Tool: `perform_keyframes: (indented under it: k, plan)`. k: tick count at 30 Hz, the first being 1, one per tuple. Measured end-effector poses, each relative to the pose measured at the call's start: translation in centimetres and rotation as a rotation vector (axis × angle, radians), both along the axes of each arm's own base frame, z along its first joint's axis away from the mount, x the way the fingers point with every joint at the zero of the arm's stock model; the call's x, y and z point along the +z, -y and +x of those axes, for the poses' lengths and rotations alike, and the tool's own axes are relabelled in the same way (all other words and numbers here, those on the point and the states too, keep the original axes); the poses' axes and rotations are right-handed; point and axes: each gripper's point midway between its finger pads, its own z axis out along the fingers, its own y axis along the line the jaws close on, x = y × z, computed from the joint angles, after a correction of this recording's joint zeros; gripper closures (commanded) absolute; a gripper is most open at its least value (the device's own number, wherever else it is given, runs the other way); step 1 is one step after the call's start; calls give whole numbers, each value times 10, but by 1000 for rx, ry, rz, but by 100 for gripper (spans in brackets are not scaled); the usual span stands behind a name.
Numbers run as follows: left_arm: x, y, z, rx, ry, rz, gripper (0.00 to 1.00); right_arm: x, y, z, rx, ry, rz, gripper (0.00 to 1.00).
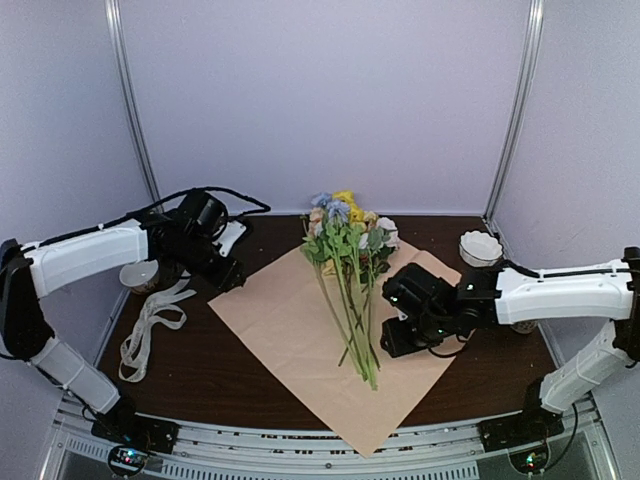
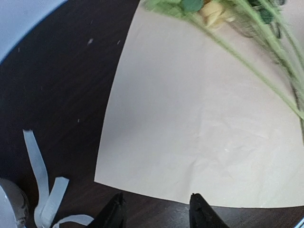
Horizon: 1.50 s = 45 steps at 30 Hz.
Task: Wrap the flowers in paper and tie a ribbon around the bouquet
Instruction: Adjust the fake flower on the flattened wrapping paper, then pick up the bottom corner of the flattened wrapping paper from the center of the board.
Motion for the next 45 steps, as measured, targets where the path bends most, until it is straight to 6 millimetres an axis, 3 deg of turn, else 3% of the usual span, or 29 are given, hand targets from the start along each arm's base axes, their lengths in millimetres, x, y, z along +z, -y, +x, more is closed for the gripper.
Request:
perform_keyframes:
  k: [3, 6, 10, 13, 16, 22, 31, 38, 45]
  plan:
    - [45, 38, -28, -154, 132, -59, 44, 6, 8, -19, -23, -38, 134, 59]
    - [78, 71, -74, -328, 244, -130, 43, -17, 21, -46, -60, -129, 202, 57]
    - [89, 90, -131, -495, 311, -202, 43, -53, 44, -84, -119, -236, 256, 57]
    - [79, 102, -164, -590, 315, -225, 43, -71, 54, -103, -163, -300, 328, 58]
    - [58, 114, -194, -678, 293, -207, 42, -69, 44, -106, -185, -321, 432, 58]
    - [39, 146, -241, -827, 294, -178, 41, -68, 24, -109, -198, -363, 550, 58]
    - [0, 168, -282, -987, 235, -104, 38, -65, 1, -110, -172, -387, 604, 58]
    - [-31, 175, -334, -1258, 188, 52, 35, -65, -14, -104, -152, -378, 605, 58]
    - [-60, 181, -340, -1374, 168, 187, 34, -65, -26, -101, -127, -374, 627, 58]
